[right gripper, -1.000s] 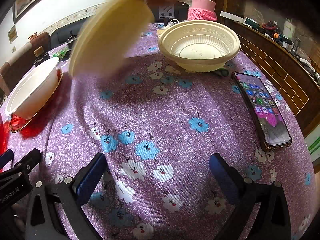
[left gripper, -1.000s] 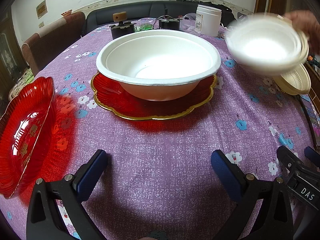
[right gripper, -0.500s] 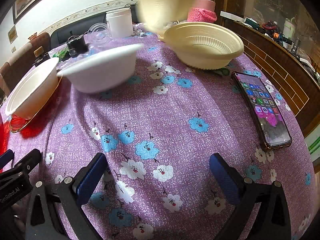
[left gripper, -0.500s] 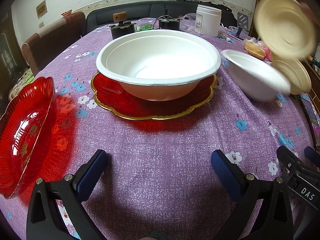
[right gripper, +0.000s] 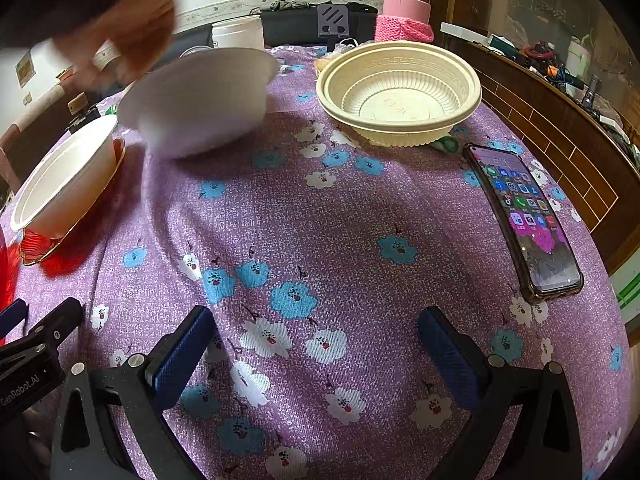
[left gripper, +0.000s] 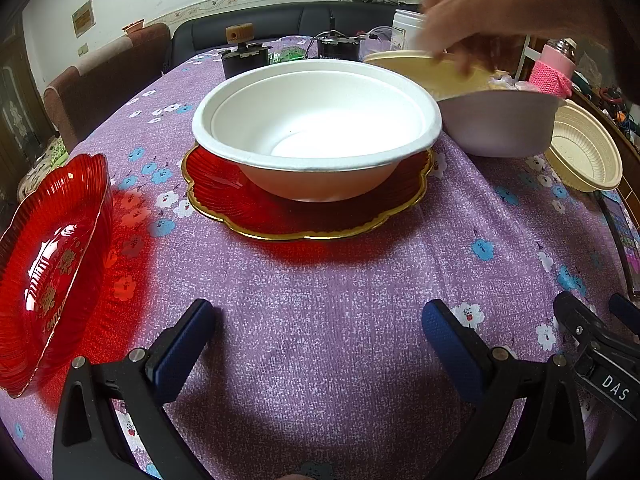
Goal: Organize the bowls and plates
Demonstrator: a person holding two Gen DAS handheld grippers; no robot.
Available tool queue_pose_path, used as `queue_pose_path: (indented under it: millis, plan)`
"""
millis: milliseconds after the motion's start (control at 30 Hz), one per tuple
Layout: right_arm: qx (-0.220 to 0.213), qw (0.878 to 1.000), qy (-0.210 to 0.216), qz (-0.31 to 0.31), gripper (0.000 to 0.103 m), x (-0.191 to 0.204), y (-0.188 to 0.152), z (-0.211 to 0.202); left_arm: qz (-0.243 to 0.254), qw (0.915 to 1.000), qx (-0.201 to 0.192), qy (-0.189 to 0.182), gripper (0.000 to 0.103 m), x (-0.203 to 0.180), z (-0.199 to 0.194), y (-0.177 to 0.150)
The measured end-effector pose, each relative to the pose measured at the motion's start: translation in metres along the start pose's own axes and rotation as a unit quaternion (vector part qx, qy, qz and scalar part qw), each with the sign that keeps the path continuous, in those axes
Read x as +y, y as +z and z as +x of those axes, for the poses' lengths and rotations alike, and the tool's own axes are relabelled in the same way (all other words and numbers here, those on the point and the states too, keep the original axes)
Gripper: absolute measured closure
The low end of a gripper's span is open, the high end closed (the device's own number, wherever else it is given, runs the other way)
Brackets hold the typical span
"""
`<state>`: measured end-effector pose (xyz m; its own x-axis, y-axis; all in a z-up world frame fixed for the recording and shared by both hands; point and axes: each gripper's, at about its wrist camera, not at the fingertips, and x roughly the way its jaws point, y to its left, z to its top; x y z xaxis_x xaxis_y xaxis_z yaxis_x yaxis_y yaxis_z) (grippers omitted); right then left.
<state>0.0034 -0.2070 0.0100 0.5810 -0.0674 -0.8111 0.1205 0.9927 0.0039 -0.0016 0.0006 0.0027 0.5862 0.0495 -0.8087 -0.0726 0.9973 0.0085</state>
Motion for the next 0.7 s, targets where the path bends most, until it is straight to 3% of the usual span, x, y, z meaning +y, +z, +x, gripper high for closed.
queue_pose_path:
  millis: [700]
  plan:
    - [0.0,1.0,0.0,0.0,0.001,-0.0004,0.0,0.0,-0.002,1.0,0.0,0.002,0.0,-0.0014,0.0036,-0.0012]
